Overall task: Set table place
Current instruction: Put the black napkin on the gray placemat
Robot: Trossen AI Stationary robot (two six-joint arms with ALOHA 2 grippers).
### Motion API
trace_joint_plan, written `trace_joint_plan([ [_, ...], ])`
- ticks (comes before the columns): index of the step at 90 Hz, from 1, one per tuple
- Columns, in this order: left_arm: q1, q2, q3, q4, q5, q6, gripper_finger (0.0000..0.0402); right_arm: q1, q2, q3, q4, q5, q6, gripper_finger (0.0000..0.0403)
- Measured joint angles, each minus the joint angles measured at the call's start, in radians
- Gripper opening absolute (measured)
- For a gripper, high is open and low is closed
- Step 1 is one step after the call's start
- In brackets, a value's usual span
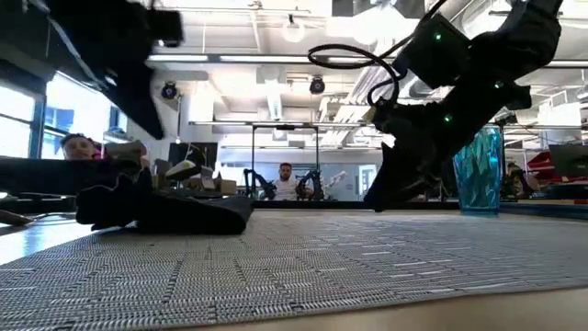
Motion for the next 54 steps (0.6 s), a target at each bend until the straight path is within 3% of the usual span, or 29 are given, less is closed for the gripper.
trace_joint_plan([
  [19, 0.274, 0.046, -0.001, 0.098, 0.005, 0.301, 0.0113, 0.056, 0.059, 0.004, 0.036, 0.074, 0.061, 0.0204],
  [37, 0.497, 0.136, -0.001, 0.234, 0.168, 0.55, 0.0113, 0.087, 0.079, 0.005, 0.037, 0.147, 0.073, 0.0204],
  [54, 0.609, 0.237, -0.002, 0.296, 0.312, 0.686, 0.0113, 0.092, 0.08, 0.004, 0.04, 0.148, 0.07, 0.0204],
])
